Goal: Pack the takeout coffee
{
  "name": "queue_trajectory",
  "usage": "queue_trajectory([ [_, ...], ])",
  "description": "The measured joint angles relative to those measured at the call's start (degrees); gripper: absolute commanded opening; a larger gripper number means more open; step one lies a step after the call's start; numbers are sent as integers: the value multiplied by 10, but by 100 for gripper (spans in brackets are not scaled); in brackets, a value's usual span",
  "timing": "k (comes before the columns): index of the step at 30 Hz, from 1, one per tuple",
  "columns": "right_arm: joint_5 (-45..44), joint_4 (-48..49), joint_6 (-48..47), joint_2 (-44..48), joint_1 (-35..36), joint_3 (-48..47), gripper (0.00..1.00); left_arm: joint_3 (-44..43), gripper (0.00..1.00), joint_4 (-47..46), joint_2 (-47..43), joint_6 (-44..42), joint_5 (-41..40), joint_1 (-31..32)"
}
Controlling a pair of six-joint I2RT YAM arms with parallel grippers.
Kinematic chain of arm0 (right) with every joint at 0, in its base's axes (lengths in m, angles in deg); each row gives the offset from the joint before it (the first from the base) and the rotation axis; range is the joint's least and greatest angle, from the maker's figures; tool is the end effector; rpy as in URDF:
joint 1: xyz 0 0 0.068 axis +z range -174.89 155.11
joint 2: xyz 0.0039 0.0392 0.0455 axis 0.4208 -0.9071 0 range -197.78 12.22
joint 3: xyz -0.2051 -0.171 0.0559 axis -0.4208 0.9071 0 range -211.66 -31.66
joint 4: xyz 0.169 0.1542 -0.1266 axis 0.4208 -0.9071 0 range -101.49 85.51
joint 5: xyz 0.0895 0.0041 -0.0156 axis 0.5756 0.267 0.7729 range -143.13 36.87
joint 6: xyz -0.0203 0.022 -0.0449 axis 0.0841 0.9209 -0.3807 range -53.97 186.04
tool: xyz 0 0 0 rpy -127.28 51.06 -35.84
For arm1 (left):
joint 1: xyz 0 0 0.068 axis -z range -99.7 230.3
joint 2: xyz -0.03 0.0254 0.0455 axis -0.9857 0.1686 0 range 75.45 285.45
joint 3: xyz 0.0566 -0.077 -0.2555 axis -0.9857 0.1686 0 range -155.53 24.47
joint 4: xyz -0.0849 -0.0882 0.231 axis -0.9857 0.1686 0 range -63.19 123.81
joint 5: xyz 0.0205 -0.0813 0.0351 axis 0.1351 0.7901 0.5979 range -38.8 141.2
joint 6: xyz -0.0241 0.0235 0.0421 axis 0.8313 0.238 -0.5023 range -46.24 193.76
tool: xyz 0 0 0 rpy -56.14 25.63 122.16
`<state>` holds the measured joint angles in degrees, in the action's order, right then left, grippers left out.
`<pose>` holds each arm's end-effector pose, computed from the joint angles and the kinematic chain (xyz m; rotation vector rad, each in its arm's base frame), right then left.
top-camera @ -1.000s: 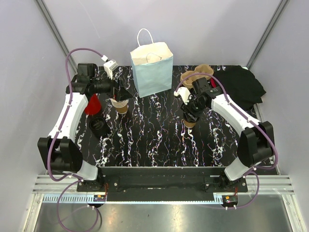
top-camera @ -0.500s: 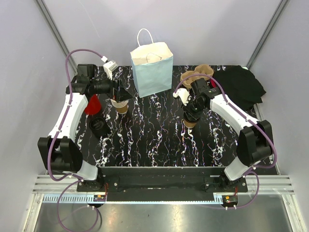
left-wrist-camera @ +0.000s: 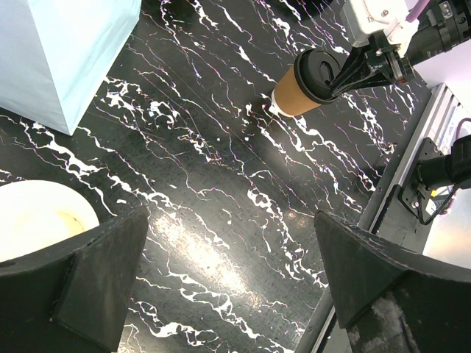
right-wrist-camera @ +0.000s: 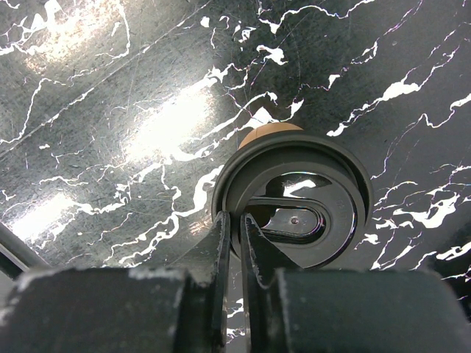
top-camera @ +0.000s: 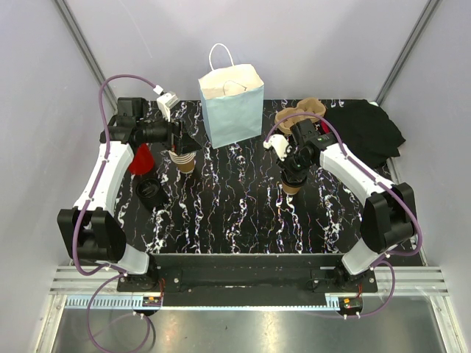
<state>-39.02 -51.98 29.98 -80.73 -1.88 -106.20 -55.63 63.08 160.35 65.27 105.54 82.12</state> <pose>0.2999 0.1367 0.2576 -1.3851 2.3011 0.2651 0.3160 -0.0390 0.3534 0.6632 2.0047 -0.9994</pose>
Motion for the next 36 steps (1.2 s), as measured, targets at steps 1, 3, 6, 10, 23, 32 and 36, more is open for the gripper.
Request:
queue_trajectory([
  [1,0,0,0,0,0,0,7,0,99,0,0,0,0,0],
  [3,-1,0,-1,0,0,0,2,0,99,0,0,0,1,0],
  [6,-1,-1,-1,0,0,0,0,0,99,0,0,0,2,0],
  [10,-3,-5,-1,0,1,-1,0,0,99,0,0,0,3,0],
  [23,-38,-38,-1,22,2,-4,0,-41,99,-5,9,-30,-38,26],
  [32,-29,-56,4,64,-10,-13,0,-109,99,-58,37,-115,-112,79],
  [36,-20,-60,6,82,-23,-18,0,-104,99,-120,43,-144,-138,100],
])
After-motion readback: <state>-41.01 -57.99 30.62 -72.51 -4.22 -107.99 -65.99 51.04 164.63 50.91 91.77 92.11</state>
